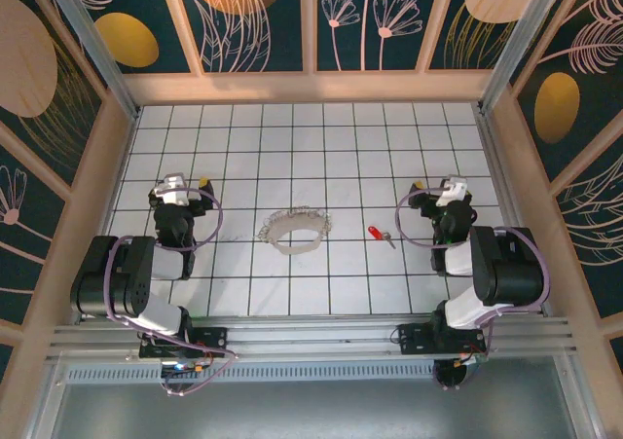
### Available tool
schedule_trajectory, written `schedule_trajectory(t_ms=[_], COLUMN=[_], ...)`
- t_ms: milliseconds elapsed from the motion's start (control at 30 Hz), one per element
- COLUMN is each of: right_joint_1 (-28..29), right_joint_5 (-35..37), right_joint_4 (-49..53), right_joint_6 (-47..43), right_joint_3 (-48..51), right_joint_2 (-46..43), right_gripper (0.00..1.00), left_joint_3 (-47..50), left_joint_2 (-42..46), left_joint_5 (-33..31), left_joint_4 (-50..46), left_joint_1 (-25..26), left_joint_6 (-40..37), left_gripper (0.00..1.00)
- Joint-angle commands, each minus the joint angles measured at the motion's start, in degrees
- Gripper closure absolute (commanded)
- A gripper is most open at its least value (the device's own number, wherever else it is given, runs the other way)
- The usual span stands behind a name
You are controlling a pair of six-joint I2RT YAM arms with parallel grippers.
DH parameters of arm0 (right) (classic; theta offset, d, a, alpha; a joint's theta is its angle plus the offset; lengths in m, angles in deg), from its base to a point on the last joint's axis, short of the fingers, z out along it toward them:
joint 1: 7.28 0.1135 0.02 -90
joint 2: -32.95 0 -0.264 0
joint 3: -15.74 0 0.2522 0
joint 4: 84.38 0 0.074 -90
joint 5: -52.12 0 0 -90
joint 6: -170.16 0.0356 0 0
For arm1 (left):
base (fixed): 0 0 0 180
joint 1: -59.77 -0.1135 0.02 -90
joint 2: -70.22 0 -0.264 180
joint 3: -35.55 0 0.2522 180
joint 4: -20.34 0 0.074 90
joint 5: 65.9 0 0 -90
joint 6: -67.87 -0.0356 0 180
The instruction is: Put the keys on the keyring
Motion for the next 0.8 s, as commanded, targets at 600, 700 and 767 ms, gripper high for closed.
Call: schedule_trajectory(t_ms=[600, 700, 767], right_joint_1=[-1.45, -1.55, -1.54], right_joint_5=[-3.94, -4.12, -4.11], right_joint_4=[-1.68, -1.72, -1.67], right_joint_6=[0.8, 0.8, 0.77], right_joint_3=[-0.96, -0.9, -0.94], right_joint_2=[-0.09, -0.07, -0.11], right_gripper=[0.01, 0.01, 0.01], left_joint_3=[-1.08, -1.06, -1.14], left_joint_2=[-0.36, -0.41, -0.35], left_joint_5=[1.52, 1.52, 1.55], left_joint_4=[-0.15, -0.16, -0.14], left_joint_1=[-0.71, -0.7, -0.71], left_joint_6=[0.58, 0.58, 0.59], left_gripper=[0.01, 0.01, 0.01])
